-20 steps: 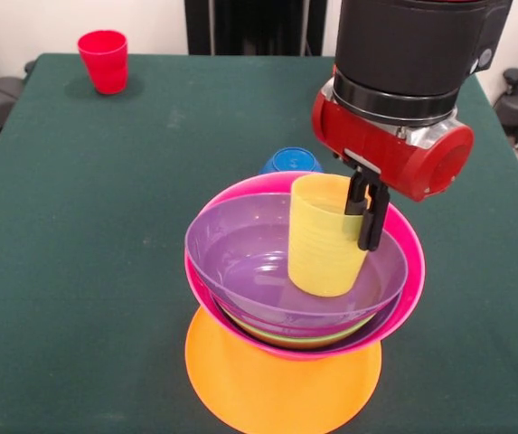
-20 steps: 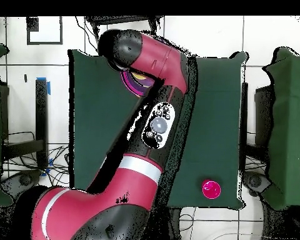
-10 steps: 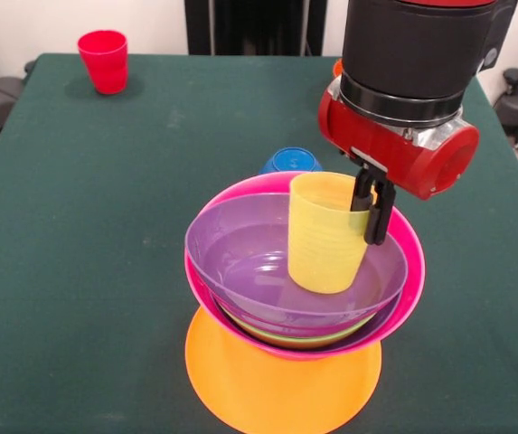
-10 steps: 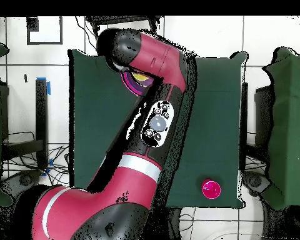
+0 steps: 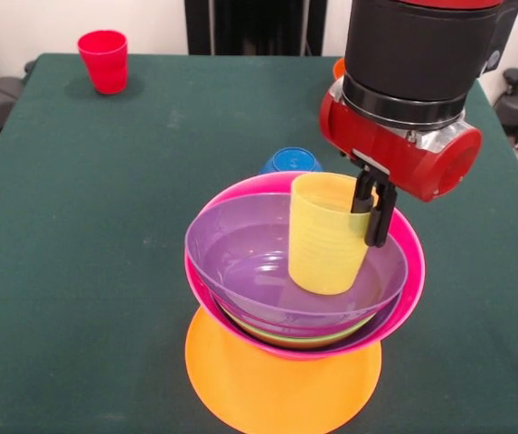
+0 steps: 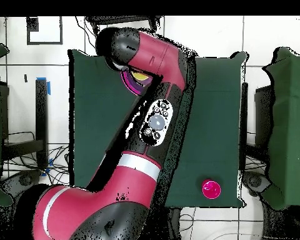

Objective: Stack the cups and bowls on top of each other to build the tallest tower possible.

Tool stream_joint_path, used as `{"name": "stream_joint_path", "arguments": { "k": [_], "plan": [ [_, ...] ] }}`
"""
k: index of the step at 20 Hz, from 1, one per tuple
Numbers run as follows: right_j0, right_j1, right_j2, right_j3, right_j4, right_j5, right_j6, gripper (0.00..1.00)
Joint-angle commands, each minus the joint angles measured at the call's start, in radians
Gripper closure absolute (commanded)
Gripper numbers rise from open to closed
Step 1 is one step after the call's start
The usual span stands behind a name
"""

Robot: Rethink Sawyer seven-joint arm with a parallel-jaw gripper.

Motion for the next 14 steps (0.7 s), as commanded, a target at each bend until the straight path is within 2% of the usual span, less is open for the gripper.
{"name": "stream_joint_path", "arguments": {
  "k": [1,7,14],
  "plan": [
    [-0.020,0.026,0.058,-0.003,-0.073,0.132,0.105,1.00],
    [-0.012,0.005,0.036,-0.003,-0.084,0.170,0.111,1.00],
    [0.008,-0.076,-0.029,0.004,-0.115,0.320,0.124,1.00]
  ]
}}
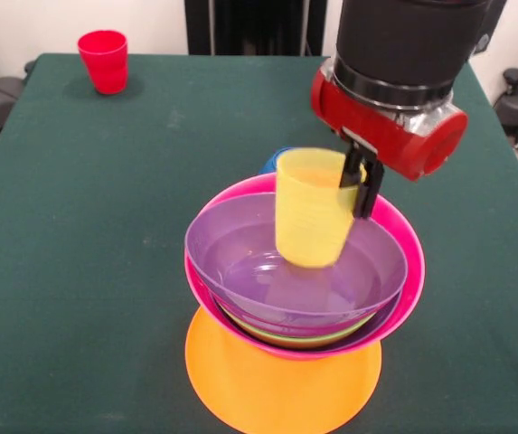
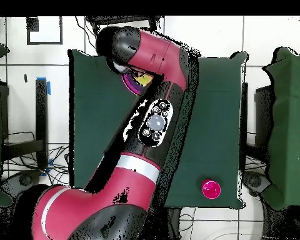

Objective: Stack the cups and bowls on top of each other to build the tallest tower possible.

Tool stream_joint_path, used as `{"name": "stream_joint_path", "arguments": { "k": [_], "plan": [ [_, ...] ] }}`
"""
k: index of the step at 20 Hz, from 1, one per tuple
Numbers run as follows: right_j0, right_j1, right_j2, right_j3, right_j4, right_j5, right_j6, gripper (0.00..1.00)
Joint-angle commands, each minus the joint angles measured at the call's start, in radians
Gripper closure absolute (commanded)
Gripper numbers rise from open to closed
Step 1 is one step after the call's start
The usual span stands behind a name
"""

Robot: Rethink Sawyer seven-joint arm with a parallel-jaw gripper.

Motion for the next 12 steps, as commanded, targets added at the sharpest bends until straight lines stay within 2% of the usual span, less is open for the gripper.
{"name": "stream_joint_path", "arguments": {
  "k": [1,4,12],
  "plan": [
    [0.007,-0.072,0.003,0.001,-0.083,0.216,0.128,1.00],
    [0.005,-0.076,-0.007,-0.024,-0.085,0.240,0.136,1.00],
    [-0.006,-0.066,0.006,-0.046,-0.067,0.216,0.135,1.00]
  ]
}}
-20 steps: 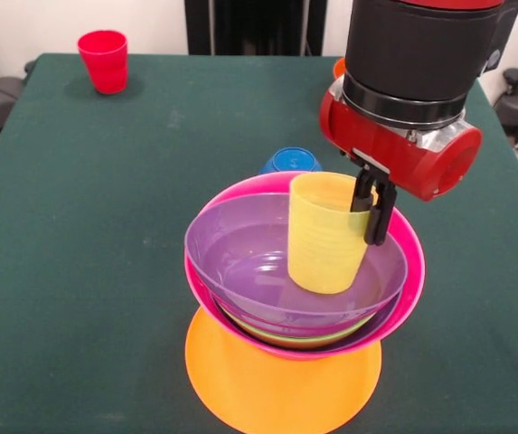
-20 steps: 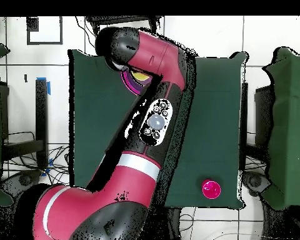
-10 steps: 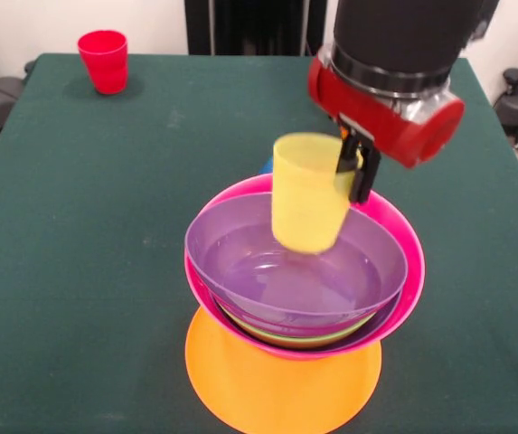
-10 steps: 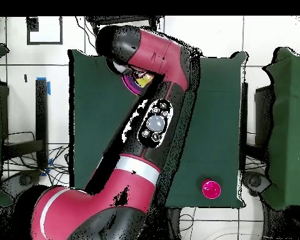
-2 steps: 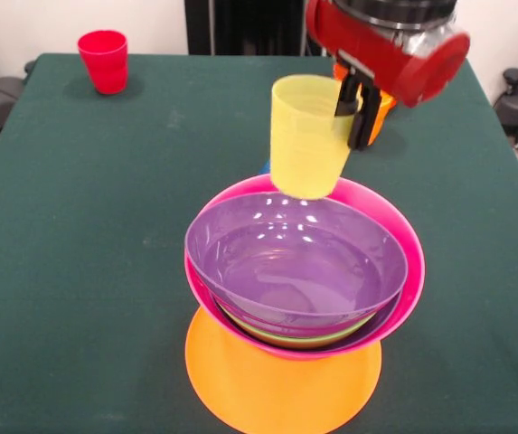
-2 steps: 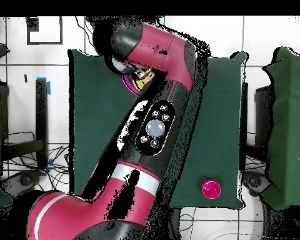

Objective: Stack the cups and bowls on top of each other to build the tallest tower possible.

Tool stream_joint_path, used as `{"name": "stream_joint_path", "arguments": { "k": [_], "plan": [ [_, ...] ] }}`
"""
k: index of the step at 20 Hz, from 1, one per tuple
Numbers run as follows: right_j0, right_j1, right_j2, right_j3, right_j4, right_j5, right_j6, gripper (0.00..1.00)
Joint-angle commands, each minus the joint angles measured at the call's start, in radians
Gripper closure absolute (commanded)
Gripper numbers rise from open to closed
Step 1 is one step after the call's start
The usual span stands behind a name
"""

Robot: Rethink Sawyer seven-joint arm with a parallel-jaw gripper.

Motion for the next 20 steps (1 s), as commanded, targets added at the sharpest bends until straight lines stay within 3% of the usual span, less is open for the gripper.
{"name": "stream_joint_path", "arguments": {
  "k": [1,9,20],
  "plan": [
    [-0.009,-0.003,0.059,-0.036,-0.047,0.064,0.133,1.00],
    [-0.014,-0.002,0.107,-0.010,-0.025,-0.103,0.112,1.00],
    [-0.032,0.030,0.128,-0.054,-0.008,-0.180,0.104,1.00]
  ]
}}
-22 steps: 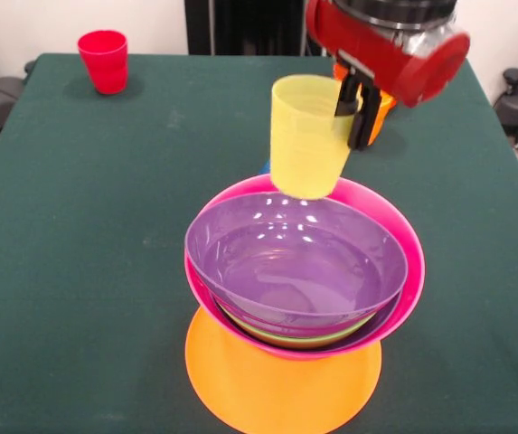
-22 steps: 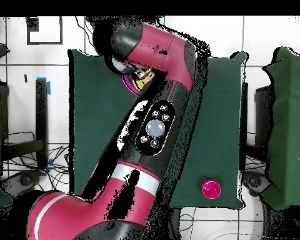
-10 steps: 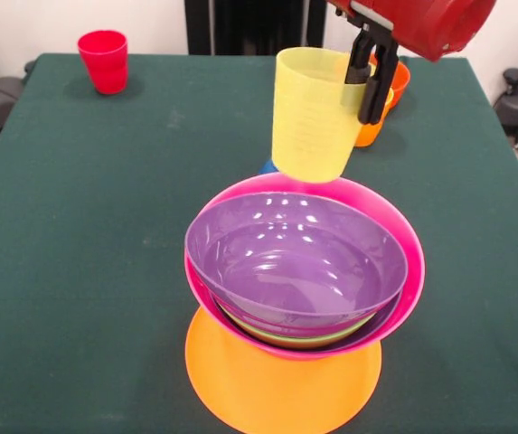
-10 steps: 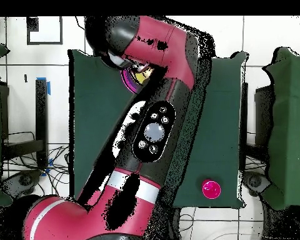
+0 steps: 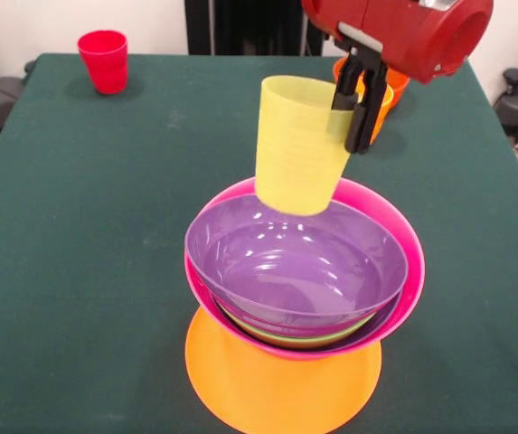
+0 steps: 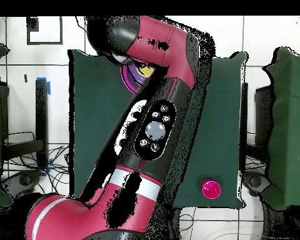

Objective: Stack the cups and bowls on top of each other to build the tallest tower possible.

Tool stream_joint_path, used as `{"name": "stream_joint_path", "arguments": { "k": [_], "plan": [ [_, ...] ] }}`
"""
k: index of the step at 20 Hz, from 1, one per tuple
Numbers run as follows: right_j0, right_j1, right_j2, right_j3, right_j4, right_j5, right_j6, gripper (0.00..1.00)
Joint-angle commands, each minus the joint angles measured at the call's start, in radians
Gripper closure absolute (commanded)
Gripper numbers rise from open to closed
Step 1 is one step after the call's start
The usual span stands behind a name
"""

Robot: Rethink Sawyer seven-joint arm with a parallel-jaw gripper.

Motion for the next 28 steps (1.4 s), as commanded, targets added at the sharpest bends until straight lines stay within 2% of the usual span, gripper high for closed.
{"name": "stream_joint_path", "arguments": {
  "k": [1,28],
  "plan": [
    [-0.028,0.049,0.133,-0.034,-0.006,-0.052,0.106,1.00],
    [-0.043,0.112,0.166,-0.081,-0.002,-0.104,0.110,1.00]
  ]
}}
